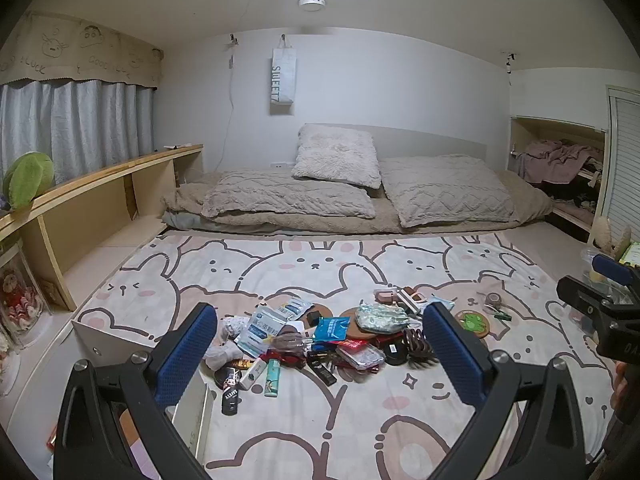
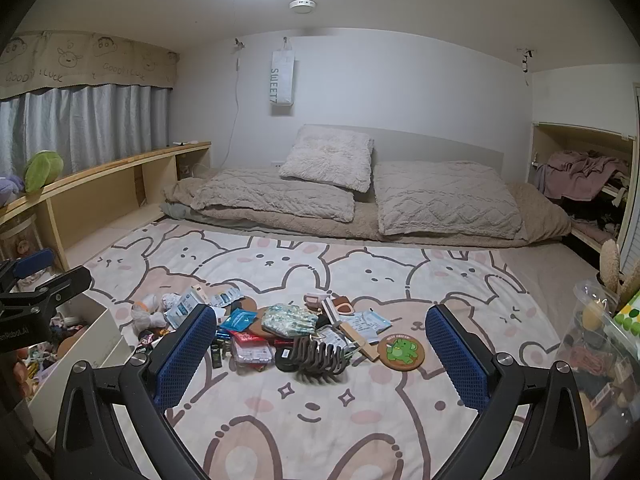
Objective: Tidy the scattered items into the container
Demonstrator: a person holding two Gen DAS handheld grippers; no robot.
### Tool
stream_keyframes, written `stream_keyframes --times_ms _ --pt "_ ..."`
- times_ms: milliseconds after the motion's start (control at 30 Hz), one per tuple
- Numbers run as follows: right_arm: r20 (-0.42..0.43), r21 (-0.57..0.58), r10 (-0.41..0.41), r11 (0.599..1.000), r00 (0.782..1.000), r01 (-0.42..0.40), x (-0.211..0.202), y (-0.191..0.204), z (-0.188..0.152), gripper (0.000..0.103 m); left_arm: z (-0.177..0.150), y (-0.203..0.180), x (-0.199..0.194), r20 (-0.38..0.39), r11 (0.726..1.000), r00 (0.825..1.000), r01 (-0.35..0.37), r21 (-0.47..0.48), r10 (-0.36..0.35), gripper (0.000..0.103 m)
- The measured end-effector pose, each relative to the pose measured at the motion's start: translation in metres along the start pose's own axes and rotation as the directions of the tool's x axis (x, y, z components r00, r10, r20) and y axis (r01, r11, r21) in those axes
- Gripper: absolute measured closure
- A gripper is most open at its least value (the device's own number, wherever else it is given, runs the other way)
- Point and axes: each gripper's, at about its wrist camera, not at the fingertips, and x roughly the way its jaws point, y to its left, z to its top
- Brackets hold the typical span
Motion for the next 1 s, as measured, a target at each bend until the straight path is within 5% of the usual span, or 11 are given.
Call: stream_keyframes --times_ms 1000 --pt "0.003 -0.003 -0.001 1.000 1.000 0.001 -0.0027 0.0000 0.0009 0.000 -0.0011 -0.0020 0.0034 -0.001 1.000 1.000 0.004 -0.003 -0.004 0.000"
